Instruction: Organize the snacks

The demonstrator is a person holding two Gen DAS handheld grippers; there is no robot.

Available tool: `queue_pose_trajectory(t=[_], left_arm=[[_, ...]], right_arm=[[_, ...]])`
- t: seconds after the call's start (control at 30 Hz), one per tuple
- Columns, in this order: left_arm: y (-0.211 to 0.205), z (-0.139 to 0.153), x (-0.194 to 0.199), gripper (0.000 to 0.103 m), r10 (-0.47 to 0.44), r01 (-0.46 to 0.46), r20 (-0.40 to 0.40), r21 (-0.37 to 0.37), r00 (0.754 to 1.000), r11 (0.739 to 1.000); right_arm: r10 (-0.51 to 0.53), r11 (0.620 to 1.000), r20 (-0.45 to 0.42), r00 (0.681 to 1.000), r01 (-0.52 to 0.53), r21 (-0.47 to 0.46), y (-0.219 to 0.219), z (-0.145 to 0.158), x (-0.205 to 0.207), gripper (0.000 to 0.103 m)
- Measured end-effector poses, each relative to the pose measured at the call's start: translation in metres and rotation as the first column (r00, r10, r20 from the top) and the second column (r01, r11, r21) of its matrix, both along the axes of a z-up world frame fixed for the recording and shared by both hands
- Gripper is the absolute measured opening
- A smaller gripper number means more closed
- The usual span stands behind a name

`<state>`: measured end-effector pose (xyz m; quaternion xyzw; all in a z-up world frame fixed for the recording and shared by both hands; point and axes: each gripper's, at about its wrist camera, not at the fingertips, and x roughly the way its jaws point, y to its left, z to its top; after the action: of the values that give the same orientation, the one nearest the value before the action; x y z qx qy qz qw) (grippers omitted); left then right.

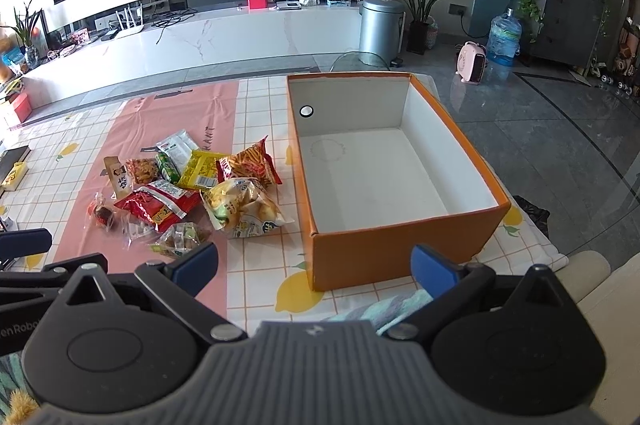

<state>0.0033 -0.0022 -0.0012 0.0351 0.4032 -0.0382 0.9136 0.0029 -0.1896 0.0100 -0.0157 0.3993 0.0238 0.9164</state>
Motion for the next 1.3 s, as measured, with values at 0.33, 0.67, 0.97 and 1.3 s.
queue_pose_trajectory(t=[0.33,0.67,0.97,1.3], left_arm=[[0.001,-0.002,-0.001,0.075,-0.013,0.013,-0.004,-0.002,1.000,1.000],[0.016,-0.003,0.003,0.033,0.002,-0.002,-0.011,0.000,1.000,1.000],[0.038,-0.008,0.018,0.050,-0.007,0.001,-0.044,-0.132,0.999,0.991],[0.047,-0.022,0.054,0.069,-0.021,-0.002,-0.119,-0.193,0.993,0.981]], right_arm=[[-0.001,1.000,0.008,1.000,0.001,0.006,0.001,-0.002,-0.002,0.099],[0.029,0.997,0.054,0.998,-0.033,0.065,0.001,-0.010,-0.001,0.099],[0.131,0.983,0.044,0.990,-0.136,0.126,0.019,-0.031,0.012,0.065],[0.257,0.962,0.049,0.965,-0.260,0.083,0.044,-0.056,0.038,0.054]])
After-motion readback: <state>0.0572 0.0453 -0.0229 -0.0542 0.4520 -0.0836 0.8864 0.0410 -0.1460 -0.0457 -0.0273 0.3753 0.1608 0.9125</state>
